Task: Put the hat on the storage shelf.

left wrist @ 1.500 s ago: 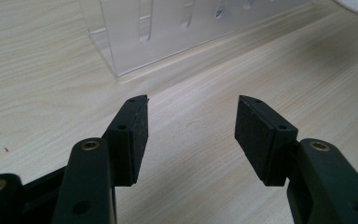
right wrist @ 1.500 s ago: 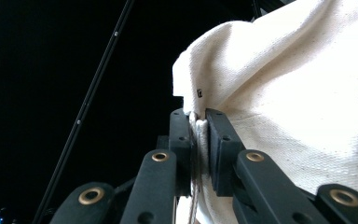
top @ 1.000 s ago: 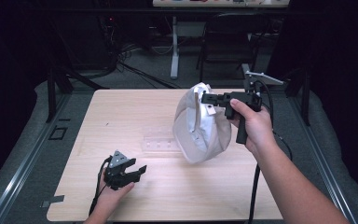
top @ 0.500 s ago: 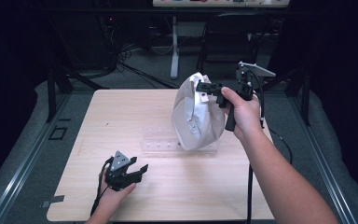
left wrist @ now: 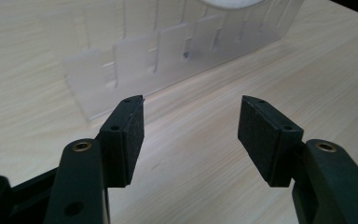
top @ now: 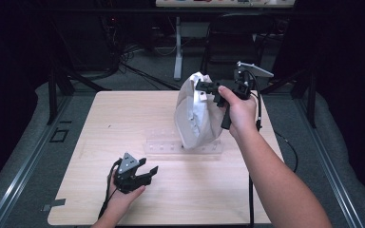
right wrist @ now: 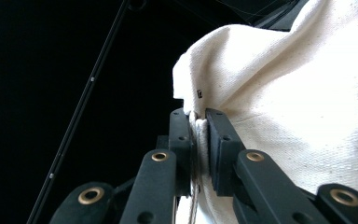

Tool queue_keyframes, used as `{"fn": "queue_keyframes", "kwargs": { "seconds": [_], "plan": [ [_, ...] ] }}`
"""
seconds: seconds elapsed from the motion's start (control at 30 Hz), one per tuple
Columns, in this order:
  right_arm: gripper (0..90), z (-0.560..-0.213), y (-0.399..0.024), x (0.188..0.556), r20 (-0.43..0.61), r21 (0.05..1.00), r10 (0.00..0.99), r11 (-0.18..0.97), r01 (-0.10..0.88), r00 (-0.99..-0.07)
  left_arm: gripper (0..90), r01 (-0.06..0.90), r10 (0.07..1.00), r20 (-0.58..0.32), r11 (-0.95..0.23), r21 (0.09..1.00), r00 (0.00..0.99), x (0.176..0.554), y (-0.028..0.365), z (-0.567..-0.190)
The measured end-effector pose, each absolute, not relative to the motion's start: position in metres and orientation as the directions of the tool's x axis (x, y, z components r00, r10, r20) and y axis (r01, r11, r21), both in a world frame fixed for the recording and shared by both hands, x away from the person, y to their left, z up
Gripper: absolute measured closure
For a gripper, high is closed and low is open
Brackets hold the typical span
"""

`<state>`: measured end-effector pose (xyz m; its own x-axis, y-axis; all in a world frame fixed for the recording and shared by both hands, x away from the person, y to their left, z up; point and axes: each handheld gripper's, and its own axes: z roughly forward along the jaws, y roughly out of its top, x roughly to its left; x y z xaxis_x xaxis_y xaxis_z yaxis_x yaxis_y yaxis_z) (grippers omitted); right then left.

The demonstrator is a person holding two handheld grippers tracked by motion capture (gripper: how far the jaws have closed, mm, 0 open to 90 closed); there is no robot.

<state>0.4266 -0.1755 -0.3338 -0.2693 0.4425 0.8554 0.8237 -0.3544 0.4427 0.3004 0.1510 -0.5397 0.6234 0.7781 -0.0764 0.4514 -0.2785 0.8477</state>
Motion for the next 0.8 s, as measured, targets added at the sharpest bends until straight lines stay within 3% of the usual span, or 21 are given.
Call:
{"fn": "queue_keyframes", "kwargs": {
  "seconds": [0.27, 0.53, 0.8],
  "plan": [
    [81.3, -0.339, -0.175, 0.428, 0.858, 0.434, 0.446, -0.361, 0.825, -0.256, 40.8, 0.355, 0.74, 0.017, -0.342, 0.87, 0.672, 0.314, 0.095, -0.521],
    [81.3, -0.34, -0.176, 0.431, 0.859, 0.433, 0.443, -0.362, 0.825, -0.257, 41.4, 0.34, 0.734, 0.064, -0.388, 0.857, 0.676, 0.328, 0.055, -0.513],
    [81.2, -0.342, -0.175, 0.43, 0.861, 0.433, 0.437, -0.361, 0.826, -0.26, 51.0, 0.357, 0.736, 0.106, -0.443, 0.823, 0.669, 0.338, 0.035, -0.517]
  ]
}}
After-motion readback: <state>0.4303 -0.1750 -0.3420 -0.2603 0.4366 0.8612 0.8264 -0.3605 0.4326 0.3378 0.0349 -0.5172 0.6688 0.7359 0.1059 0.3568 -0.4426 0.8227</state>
